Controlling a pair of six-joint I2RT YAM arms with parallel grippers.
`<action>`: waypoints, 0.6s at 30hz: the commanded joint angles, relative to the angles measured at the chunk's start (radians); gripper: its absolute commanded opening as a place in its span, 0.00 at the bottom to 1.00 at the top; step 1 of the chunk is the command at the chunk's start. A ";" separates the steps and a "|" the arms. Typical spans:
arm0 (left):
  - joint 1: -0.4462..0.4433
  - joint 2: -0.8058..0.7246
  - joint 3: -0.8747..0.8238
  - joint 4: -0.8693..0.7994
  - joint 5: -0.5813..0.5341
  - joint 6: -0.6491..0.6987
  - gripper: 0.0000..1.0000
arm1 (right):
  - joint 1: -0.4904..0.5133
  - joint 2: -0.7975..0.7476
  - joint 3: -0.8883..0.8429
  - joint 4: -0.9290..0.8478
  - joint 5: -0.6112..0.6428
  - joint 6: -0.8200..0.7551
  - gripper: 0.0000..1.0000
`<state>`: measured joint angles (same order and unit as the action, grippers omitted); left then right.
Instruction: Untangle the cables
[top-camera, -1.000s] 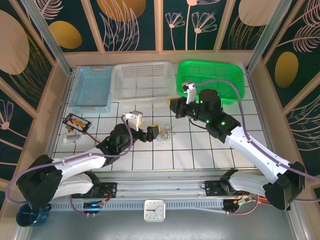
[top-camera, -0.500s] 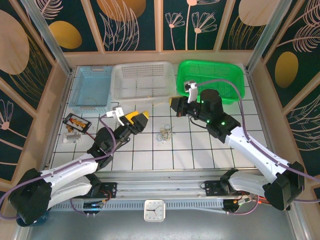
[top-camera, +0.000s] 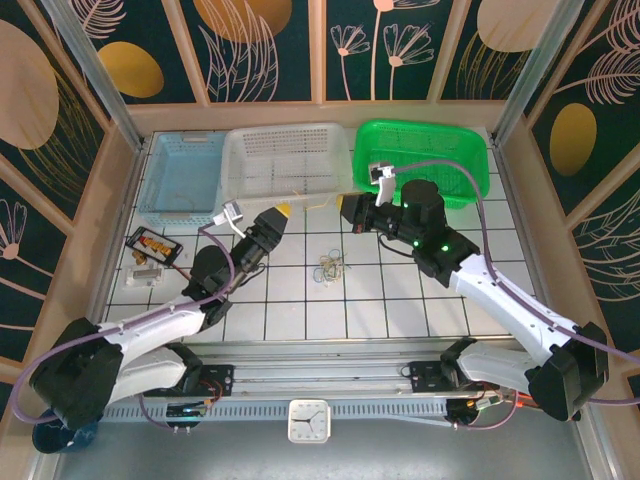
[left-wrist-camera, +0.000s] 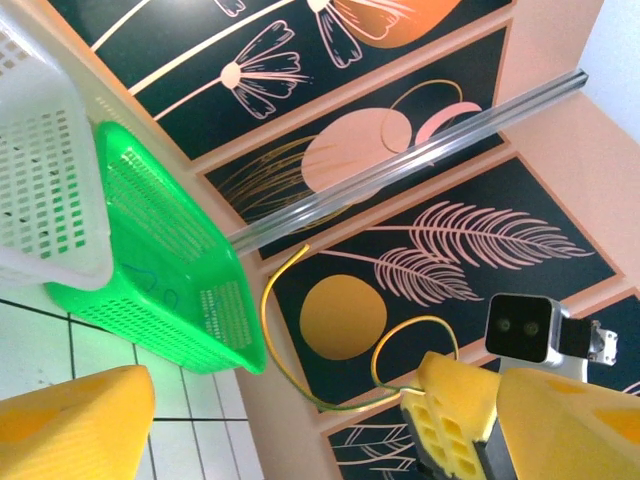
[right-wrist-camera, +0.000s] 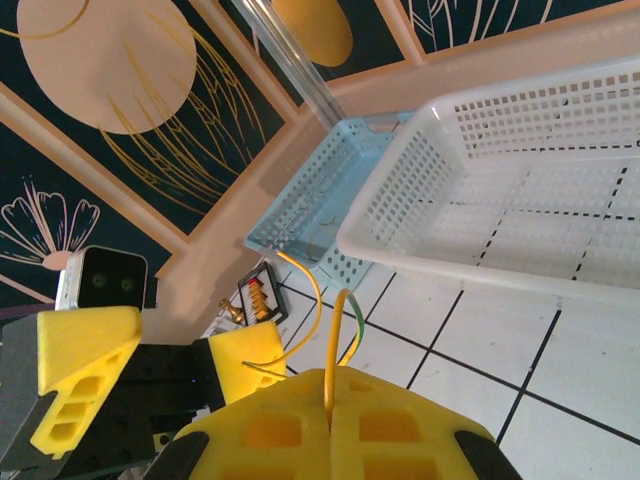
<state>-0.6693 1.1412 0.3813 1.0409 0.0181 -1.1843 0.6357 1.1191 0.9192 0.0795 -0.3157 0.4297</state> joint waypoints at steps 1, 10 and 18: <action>0.010 0.032 0.039 0.099 0.010 -0.040 0.84 | -0.001 -0.016 -0.016 0.059 -0.026 0.024 0.00; 0.020 0.117 0.070 0.140 0.006 -0.040 0.75 | 0.025 -0.016 -0.026 0.068 -0.036 0.037 0.00; 0.024 0.175 0.097 0.177 0.014 -0.042 0.70 | 0.043 -0.020 -0.046 0.078 -0.034 0.047 0.00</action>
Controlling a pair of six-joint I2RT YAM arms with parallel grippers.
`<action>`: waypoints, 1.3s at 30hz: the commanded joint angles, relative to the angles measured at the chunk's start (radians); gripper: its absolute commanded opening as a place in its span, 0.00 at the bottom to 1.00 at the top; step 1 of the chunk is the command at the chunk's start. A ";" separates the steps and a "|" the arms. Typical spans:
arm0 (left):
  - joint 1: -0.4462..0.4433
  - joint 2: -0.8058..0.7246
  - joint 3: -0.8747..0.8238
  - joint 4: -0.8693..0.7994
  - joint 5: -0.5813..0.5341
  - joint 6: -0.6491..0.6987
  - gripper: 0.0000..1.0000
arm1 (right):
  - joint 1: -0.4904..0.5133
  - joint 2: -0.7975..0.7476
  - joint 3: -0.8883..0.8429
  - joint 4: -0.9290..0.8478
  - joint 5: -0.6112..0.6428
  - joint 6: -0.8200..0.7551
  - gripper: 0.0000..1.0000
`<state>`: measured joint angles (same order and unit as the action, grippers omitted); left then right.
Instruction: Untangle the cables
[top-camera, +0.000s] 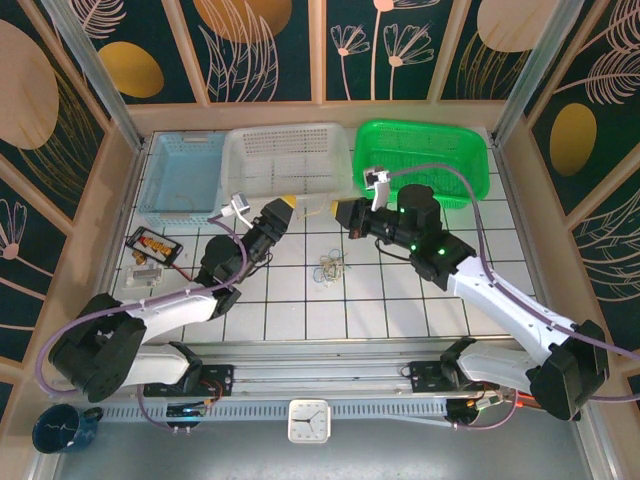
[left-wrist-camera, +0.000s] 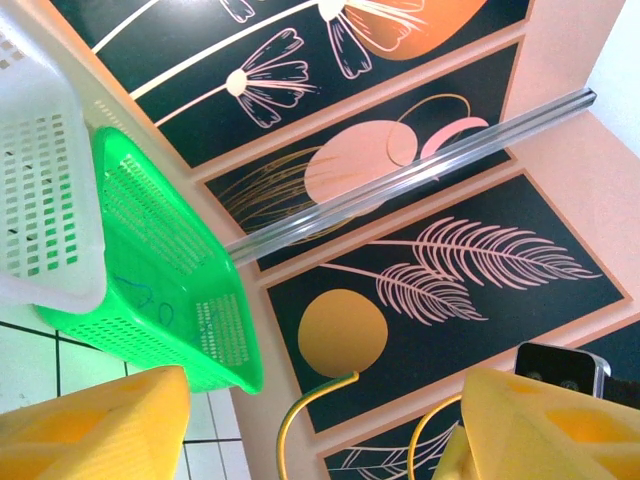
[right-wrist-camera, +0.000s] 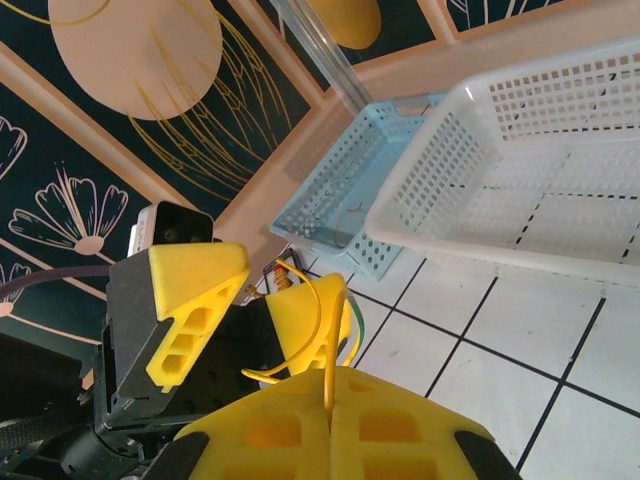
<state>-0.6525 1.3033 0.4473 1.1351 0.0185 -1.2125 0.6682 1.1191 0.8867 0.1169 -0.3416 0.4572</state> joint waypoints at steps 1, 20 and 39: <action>0.008 0.019 0.032 0.088 0.012 -0.014 0.69 | 0.013 -0.020 -0.014 0.041 -0.008 0.020 0.00; 0.019 0.026 0.046 0.050 -0.008 0.032 0.00 | 0.030 -0.048 -0.055 0.024 0.029 0.016 0.00; 0.297 -0.172 0.205 -0.394 0.090 0.299 0.00 | 0.050 0.067 -0.276 0.171 0.058 0.093 0.37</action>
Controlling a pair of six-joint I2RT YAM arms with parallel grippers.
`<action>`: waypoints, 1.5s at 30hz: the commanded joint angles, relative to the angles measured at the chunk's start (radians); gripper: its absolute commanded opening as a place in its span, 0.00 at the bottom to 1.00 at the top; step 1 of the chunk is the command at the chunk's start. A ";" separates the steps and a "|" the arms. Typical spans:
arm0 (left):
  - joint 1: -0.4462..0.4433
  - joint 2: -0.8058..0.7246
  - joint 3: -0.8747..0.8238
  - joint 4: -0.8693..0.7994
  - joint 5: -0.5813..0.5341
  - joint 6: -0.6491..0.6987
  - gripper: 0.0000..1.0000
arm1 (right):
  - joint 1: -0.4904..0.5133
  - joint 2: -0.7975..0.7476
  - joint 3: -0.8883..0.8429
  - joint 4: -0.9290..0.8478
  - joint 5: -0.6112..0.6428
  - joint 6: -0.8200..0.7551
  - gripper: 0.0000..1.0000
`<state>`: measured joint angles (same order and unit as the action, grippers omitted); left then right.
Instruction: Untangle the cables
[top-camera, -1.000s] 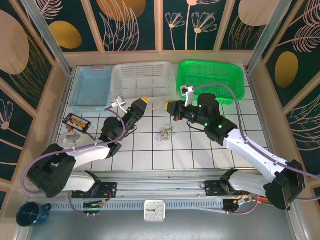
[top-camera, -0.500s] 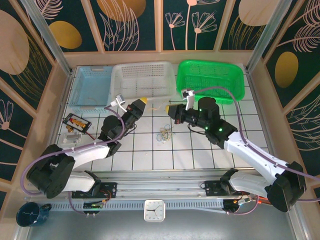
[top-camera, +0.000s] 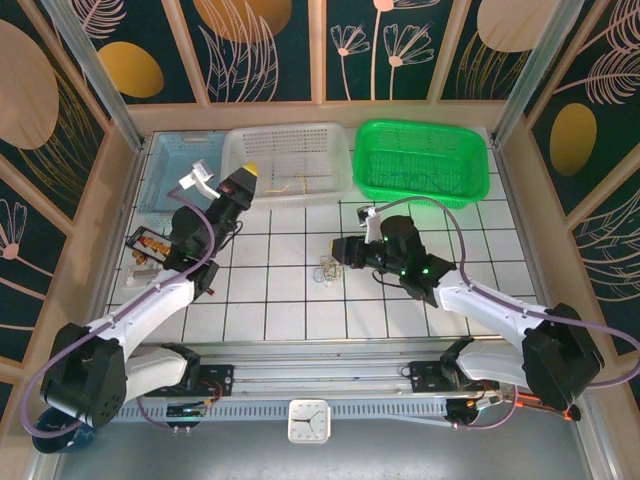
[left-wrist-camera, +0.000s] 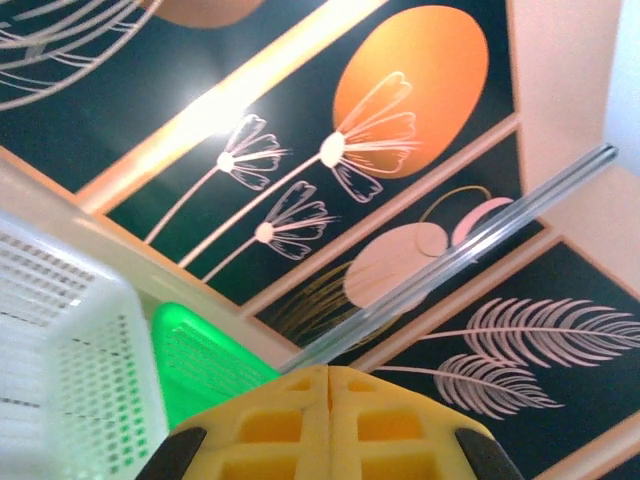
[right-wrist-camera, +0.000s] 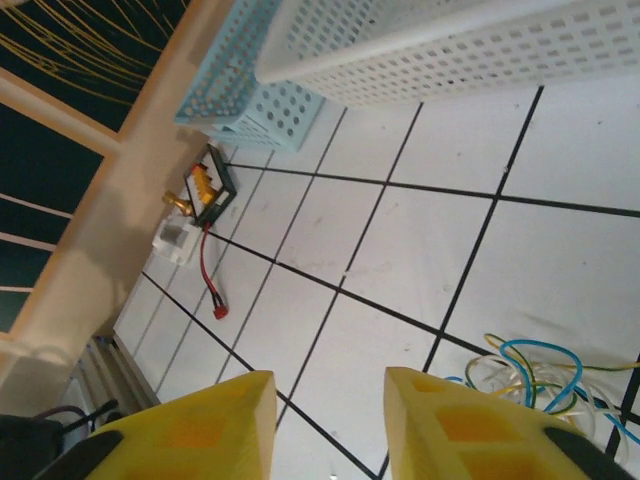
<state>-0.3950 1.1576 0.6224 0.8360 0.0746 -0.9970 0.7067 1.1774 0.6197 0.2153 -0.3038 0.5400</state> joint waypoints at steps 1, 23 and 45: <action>0.066 -0.034 0.032 -0.117 0.032 0.098 0.00 | 0.014 0.014 -0.009 0.072 0.023 0.009 0.38; 0.412 0.203 0.246 -0.338 -0.446 0.359 0.00 | 0.022 -0.066 -0.021 -0.039 0.119 -0.029 0.51; 0.529 0.442 0.423 -0.371 -0.301 0.467 0.98 | 0.022 -0.165 -0.057 -0.109 0.193 -0.029 0.56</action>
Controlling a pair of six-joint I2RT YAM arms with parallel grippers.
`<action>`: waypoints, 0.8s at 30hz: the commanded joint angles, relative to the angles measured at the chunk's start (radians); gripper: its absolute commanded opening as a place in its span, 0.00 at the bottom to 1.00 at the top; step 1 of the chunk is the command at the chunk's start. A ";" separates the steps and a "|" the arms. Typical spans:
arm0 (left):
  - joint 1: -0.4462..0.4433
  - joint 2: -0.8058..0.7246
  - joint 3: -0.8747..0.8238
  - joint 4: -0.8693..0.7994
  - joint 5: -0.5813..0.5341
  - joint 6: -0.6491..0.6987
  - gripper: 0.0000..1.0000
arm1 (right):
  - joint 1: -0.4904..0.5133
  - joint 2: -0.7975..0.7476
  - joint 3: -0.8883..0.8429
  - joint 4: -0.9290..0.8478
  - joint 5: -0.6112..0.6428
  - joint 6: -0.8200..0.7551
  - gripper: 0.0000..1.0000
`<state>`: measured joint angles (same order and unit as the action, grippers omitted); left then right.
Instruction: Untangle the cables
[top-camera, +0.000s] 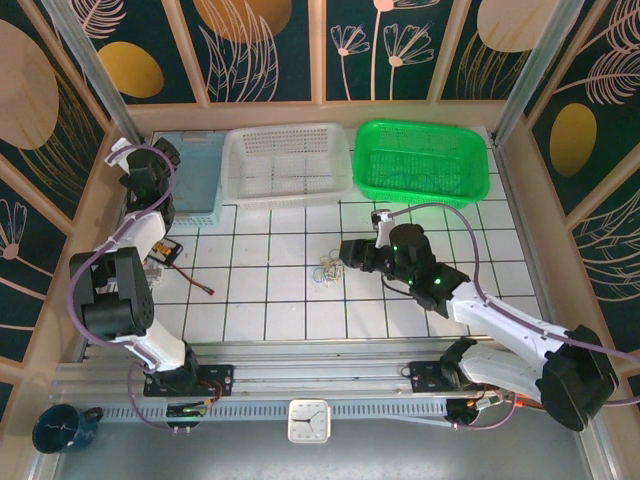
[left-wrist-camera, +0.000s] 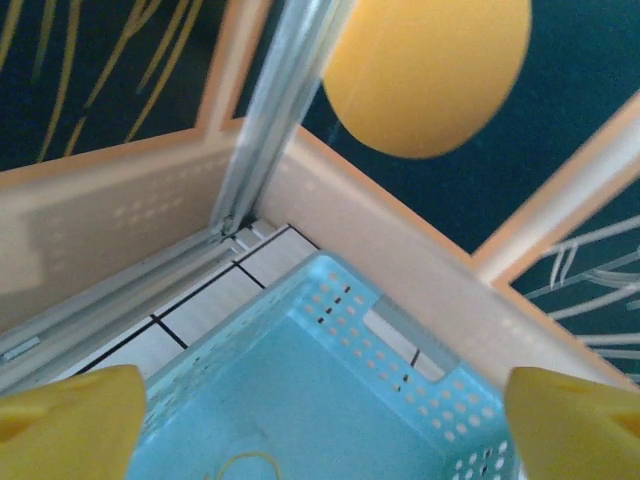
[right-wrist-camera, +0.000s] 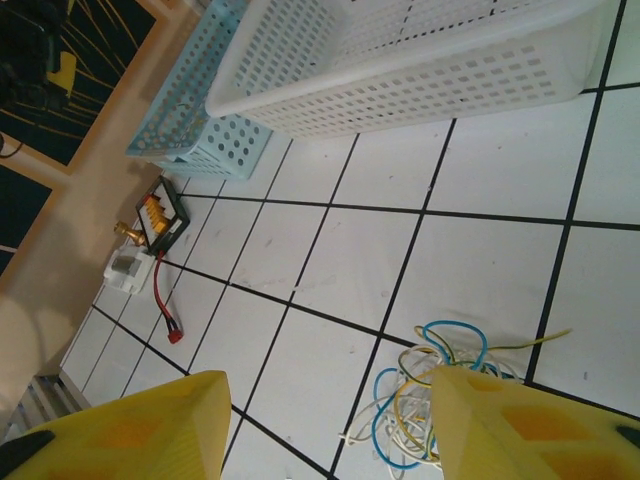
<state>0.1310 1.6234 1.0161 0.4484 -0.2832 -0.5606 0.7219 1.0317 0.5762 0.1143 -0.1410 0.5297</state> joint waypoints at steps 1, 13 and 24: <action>0.004 -0.032 0.027 0.023 0.080 0.037 0.99 | 0.006 -0.020 -0.013 -0.009 0.032 -0.018 0.56; -0.003 -0.152 -0.104 0.122 0.366 -0.059 0.99 | 0.005 0.026 0.005 -0.046 0.083 -0.054 0.56; -0.178 -0.414 -0.302 0.070 0.447 -0.134 0.99 | 0.005 0.105 -0.058 0.008 0.046 -0.024 0.55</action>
<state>-0.0006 1.2709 0.7799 0.5140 0.1173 -0.6456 0.7219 1.1206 0.5499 0.0959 -0.0978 0.4976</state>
